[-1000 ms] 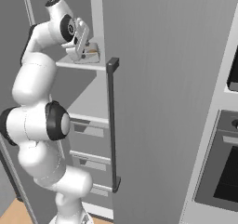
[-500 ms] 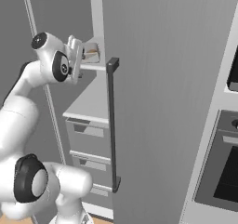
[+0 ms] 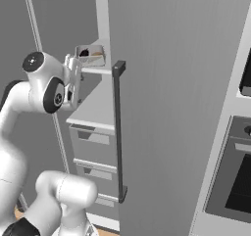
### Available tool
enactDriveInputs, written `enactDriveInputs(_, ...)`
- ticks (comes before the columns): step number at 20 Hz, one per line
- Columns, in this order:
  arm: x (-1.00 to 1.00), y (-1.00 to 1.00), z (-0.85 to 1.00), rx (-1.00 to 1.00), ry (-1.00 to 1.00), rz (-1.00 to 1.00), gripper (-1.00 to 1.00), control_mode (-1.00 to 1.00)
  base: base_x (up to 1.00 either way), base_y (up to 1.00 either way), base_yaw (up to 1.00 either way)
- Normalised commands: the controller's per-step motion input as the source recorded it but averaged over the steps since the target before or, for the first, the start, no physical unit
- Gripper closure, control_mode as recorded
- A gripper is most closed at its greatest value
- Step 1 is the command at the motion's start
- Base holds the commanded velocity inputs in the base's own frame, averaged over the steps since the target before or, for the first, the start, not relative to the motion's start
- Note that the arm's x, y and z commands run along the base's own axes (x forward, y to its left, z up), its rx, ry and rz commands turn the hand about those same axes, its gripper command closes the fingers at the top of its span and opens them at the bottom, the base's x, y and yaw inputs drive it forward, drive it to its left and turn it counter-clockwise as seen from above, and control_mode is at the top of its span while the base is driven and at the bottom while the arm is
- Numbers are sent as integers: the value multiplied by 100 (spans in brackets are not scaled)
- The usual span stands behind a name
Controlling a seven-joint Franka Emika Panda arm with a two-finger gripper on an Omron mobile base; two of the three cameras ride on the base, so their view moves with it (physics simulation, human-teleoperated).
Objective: Take the meat container that has the steak and place it on the second highest rack of the freezer. Then take the vegetable container that has the sweet potato and eggplant and place it on the highest rack of the freezer.
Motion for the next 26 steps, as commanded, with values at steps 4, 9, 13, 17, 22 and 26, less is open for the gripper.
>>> enactDriveInputs(4,-99,3,-2,-1,29,5,-100,-100,0,0,0)
enactDriveInputs(9,-100,-2,-24,0,15,2,-100,-100,0,0,0)
enactDriveInputs(13,-25,-9,-9,0,3,0,-100,100,-64,-62,-1)
enactDriveInputs(17,0,0,0,0,0,0,-100,100,-34,-100,-3)
enactDriveInputs(22,0,0,0,0,0,0,-100,100,0,-100,-8)
enactDriveInputs(26,0,0,0,0,0,0,-100,100,0,-100,-20)
